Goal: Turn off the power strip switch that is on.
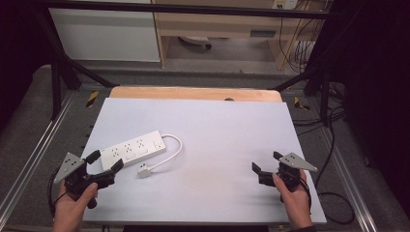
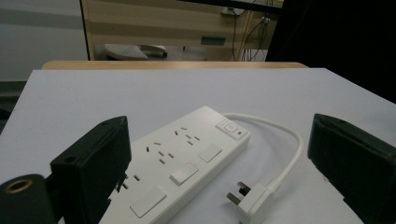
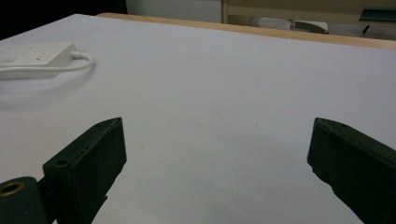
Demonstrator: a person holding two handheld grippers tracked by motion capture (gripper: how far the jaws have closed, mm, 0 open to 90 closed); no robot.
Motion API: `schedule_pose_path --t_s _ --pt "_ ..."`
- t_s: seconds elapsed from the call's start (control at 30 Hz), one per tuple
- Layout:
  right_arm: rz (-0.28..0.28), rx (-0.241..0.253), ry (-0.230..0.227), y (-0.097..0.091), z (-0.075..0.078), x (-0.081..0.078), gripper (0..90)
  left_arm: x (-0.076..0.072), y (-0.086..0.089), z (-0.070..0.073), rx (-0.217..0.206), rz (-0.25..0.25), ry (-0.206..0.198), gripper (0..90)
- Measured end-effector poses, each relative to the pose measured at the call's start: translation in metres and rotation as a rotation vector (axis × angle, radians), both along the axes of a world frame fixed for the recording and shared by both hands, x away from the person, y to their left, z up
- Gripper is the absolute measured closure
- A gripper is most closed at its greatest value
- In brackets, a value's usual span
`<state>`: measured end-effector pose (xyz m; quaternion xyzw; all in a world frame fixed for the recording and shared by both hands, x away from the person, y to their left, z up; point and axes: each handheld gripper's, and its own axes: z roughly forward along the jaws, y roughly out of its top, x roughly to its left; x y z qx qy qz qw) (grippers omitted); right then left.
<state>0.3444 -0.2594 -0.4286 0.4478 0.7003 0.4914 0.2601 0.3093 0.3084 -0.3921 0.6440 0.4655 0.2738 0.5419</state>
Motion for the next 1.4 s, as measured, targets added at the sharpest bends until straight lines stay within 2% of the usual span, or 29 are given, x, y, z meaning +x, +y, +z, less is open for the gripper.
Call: schedule_pose_path --t_s 0.03,0.13,0.33,0.4,0.67,0.9,1.0,1.3,1.4 --pt "-0.001 -0.002 0.000 0.000 0.000 0.000 5.0 0.000 0.000 0.004 -0.015 -0.005 -0.001 6.1" --pt "0.001 0.000 0.000 0.000 0.000 -0.001 5.0 0.000 -0.001 0.007 -0.027 -0.011 -0.008 6.1" --pt "0.005 -0.002 -0.005 0.001 0.001 -0.001 5.3 0.002 -0.005 0.015 -0.017 -0.022 -0.019 5.9" --pt "0.001 -0.004 -0.006 0.001 0.001 -0.001 5.2 0.005 -0.007 0.018 -0.024 -0.027 -0.018 6.0" --pt "0.001 -0.005 -0.009 0.001 0.001 -0.002 5.1 0.016 -0.017 0.025 0.000 -0.053 -0.012 6.0" --pt "-0.003 -0.010 -0.020 0.001 0.003 -0.003 5.4 0.032 -0.026 0.032 -0.009 -0.059 0.003 6.4" --pt "0.001 -0.014 -0.021 0.001 0.003 -0.003 5.3 0.037 -0.030 0.033 0.001 -0.064 -0.001 6.7" --pt "0.006 -0.015 -0.022 0.002 0.003 -0.003 5.3 0.043 -0.022 0.034 0.009 -0.054 -0.004 6.9" --pt "0.007 -0.016 -0.022 0.002 0.003 -0.003 5.3 0.045 -0.019 0.034 0.011 -0.044 0.003 9.8"
